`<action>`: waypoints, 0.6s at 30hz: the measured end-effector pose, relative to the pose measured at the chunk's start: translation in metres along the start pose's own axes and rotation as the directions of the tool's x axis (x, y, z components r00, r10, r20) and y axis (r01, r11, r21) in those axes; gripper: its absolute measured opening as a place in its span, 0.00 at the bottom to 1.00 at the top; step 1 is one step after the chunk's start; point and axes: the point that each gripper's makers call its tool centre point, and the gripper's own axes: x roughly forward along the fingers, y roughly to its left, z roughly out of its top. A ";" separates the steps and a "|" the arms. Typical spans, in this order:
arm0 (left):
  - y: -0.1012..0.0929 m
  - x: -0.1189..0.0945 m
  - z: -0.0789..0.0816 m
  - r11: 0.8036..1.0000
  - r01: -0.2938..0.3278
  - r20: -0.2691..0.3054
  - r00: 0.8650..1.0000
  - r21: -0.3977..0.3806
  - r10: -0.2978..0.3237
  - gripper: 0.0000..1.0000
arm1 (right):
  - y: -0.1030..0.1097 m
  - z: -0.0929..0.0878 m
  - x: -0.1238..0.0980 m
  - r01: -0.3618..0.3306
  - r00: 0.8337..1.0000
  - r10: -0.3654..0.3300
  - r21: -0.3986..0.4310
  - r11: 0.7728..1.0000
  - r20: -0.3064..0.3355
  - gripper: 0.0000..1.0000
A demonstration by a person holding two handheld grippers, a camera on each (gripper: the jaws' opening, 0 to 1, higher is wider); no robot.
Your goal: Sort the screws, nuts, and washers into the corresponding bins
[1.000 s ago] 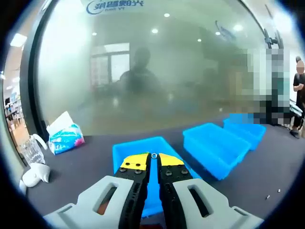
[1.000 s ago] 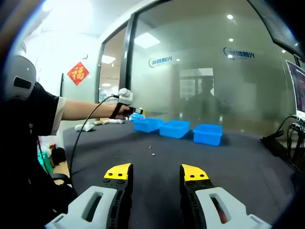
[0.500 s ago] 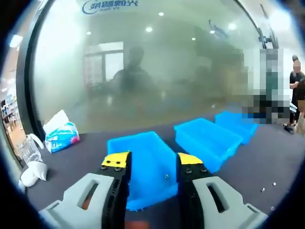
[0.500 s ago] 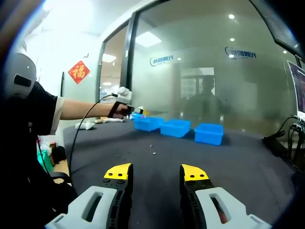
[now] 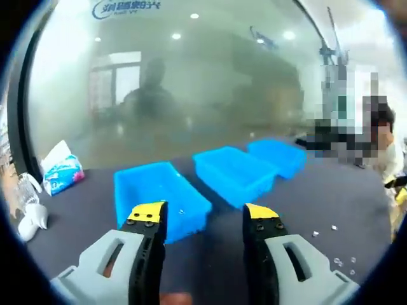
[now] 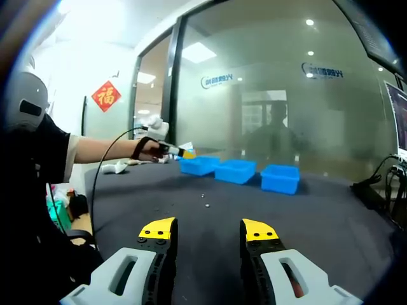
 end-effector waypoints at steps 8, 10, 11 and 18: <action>-0.054 -0.033 -0.011 0.986 0.165 -0.017 0.986 0.023 -0.164 0.47 | 0.001 0.002 0.002 0.002 1.000 -0.002 -0.004 1.000 0.005 0.36; -0.067 -0.043 -0.015 0.978 0.203 -0.029 0.979 0.050 -0.202 0.47 | 0.001 0.003 0.002 0.004 1.000 -0.003 -0.006 1.000 0.006 0.36; -0.074 -0.049 -0.019 0.972 0.227 -0.047 0.973 0.066 -0.224 0.47 | 0.001 0.004 0.002 0.004 1.000 -0.004 -0.007 1.000 0.006 0.36; -0.119 -0.092 -0.029 0.930 0.351 -0.067 0.936 0.111 -0.346 0.47 | -0.002 0.001 0.001 0.014 1.000 -0.014 -0.007 1.000 -0.003 0.36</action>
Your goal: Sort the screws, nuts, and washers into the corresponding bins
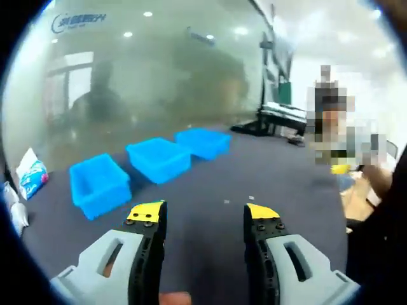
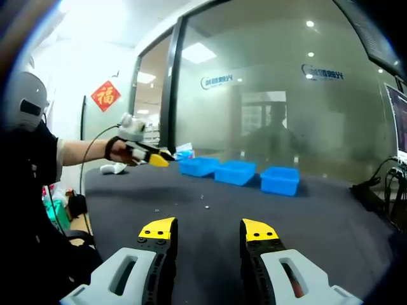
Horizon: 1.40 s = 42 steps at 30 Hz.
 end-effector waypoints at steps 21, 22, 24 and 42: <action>-0.070 -0.013 -0.027 0.976 0.190 -0.202 0.965 0.108 -0.166 0.47 | -0.001 -0.008 -0.002 0.002 1.000 -0.002 -0.011 1.000 -0.026 0.36; -0.068 -0.013 -0.027 0.976 0.191 -0.207 0.964 0.105 -0.166 0.47 | -0.001 -0.008 -0.002 0.003 1.000 -0.003 -0.011 1.000 -0.025 0.36; -0.068 -0.013 -0.027 0.976 0.197 -0.230 0.958 0.096 -0.171 0.46 | 0.000 -0.009 -0.002 0.003 1.000 -0.003 -0.008 1.000 -0.025 0.36; -0.075 0.018 -0.022 0.967 0.227 -0.329 0.927 0.111 -0.180 0.45 | -0.004 -0.017 -0.003 0.004 1.000 -0.004 0.010 1.000 -0.028 0.36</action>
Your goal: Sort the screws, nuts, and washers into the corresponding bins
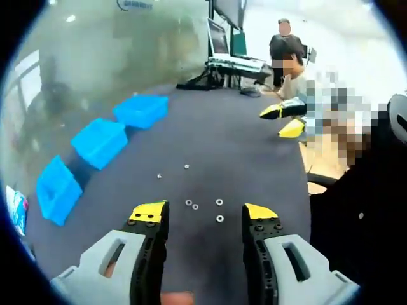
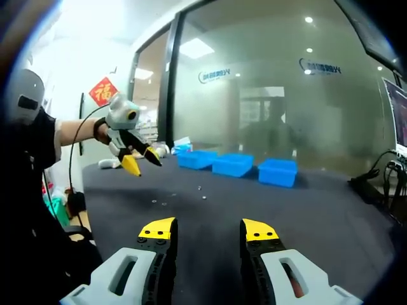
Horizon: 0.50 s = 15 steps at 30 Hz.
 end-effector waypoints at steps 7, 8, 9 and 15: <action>0.019 0.031 0.016 1.000 -0.001 -0.009 1.000 0.023 0.001 0.44 | -0.002 -0.003 -0.001 0.003 1.000 -0.003 0.006 1.000 -0.004 0.36; 0.019 0.036 0.018 1.000 0.002 -0.012 1.000 0.025 -0.001 0.44 | -0.002 -0.002 -0.002 0.005 1.000 -0.005 0.007 1.000 -0.003 0.36; 0.019 0.040 0.021 1.000 0.006 -0.015 1.000 0.027 -0.006 0.44 | -0.003 -0.003 -0.002 0.006 1.000 -0.006 0.007 1.000 -0.003 0.36; 0.019 0.068 0.030 0.998 0.027 -0.049 0.999 0.053 -0.024 0.44 | -0.005 -0.003 -0.003 0.012 1.000 -0.012 0.008 1.000 -0.003 0.36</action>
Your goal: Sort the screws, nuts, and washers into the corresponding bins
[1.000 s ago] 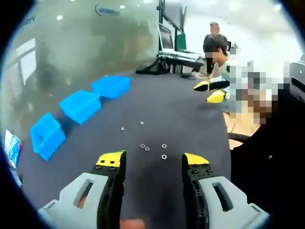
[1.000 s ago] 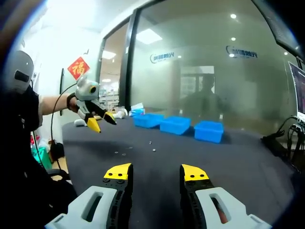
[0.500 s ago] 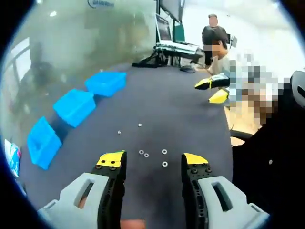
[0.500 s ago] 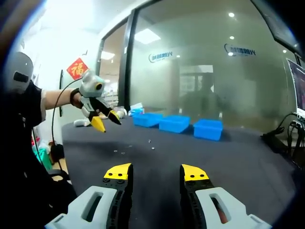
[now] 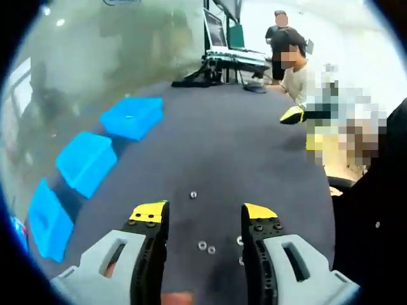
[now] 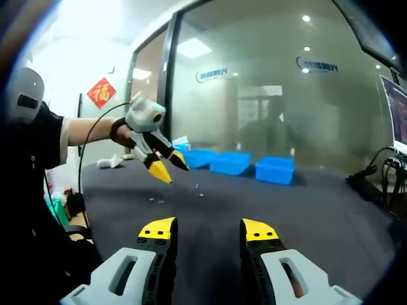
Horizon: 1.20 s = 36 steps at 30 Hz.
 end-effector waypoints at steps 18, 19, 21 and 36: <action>0.019 0.048 -0.016 0.999 0.000 -0.110 0.994 -0.055 -0.006 0.29 | -0.004 0.000 -0.002 0.005 1.000 -0.005 0.002 1.000 0.006 0.36; 0.020 0.049 -0.017 0.998 0.001 -0.111 0.994 -0.058 -0.008 0.28 | -0.004 0.000 -0.002 0.006 1.000 -0.006 0.002 1.000 0.006 0.36; 0.019 0.050 -0.019 0.998 0.002 -0.114 0.993 -0.067 -0.009 0.25 | -0.004 0.000 -0.002 0.006 1.000 -0.006 0.003 1.000 0.006 0.36; 0.015 0.054 -0.018 0.996 0.014 -0.088 0.996 -0.090 -0.022 0.14 | 0.000 0.002 -0.001 0.005 1.000 -0.005 0.006 1.000 0.006 0.36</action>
